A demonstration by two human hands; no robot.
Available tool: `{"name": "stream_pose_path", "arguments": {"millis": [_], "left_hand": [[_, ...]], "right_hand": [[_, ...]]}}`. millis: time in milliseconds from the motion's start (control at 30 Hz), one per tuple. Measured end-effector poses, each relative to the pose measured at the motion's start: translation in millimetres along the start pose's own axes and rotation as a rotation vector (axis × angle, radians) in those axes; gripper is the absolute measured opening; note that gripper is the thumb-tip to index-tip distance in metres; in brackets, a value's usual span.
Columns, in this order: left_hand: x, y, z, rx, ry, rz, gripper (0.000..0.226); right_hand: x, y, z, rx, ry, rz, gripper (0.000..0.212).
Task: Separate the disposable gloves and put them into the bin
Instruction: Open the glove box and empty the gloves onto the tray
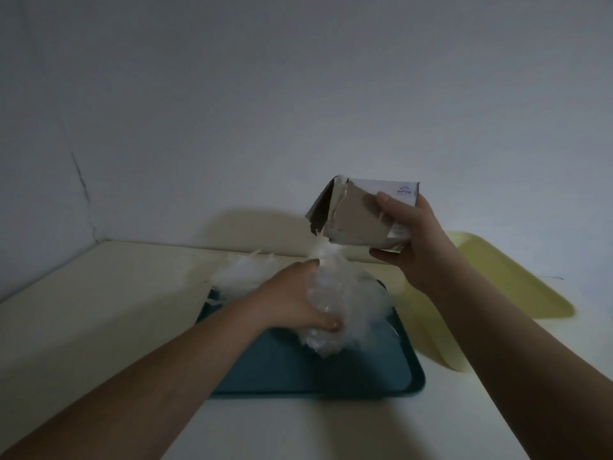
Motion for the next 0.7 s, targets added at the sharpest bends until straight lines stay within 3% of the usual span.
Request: {"name": "stream_pose_path", "arguments": {"millis": [133, 233, 267, 433, 600, 700], "left_hand": [[6.4, 12.1, 28.0, -0.081, -0.005, 0.007, 0.093], [2.9, 9.4, 50.5, -0.393, 0.195, -0.047, 0.032], [-2.0, 7.2, 56.0, -0.467, 0.278, -0.071, 0.023], [-18.7, -6.1, 64.1, -0.59, 0.522, -0.123, 0.045], [-9.6, -3.7, 70.4, -0.688, 0.526, 0.008, 0.015], [-3.3, -2.9, 75.0, -0.7, 0.566, 0.0, 0.025]], "right_hand": [[-4.0, -0.3, 10.5, 0.087, -0.125, -0.062, 0.049], [-8.4, -3.7, 4.4, 0.125, -0.127, -0.063, 0.065], [-9.3, -3.8, -1.8, 0.145, -0.131, -0.067, 0.071], [-8.4, -2.5, -21.3, 0.155, -0.145, -0.05, 0.059], [-16.2, -0.5, -21.1, 0.185, -0.084, -0.108, 0.061], [-21.7, 2.1, -21.6, 0.254, -0.013, -0.139, 0.055]]}}
Point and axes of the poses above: each hand's wrist, its own y-axis away from the middle knuckle, its own z-axis out of the back of the hand, x = y × z, the point moved 6 cm from there along -y, towards the middle knuckle, and after that the axes turned 15 degrees about -z, right-handed, at the moved point
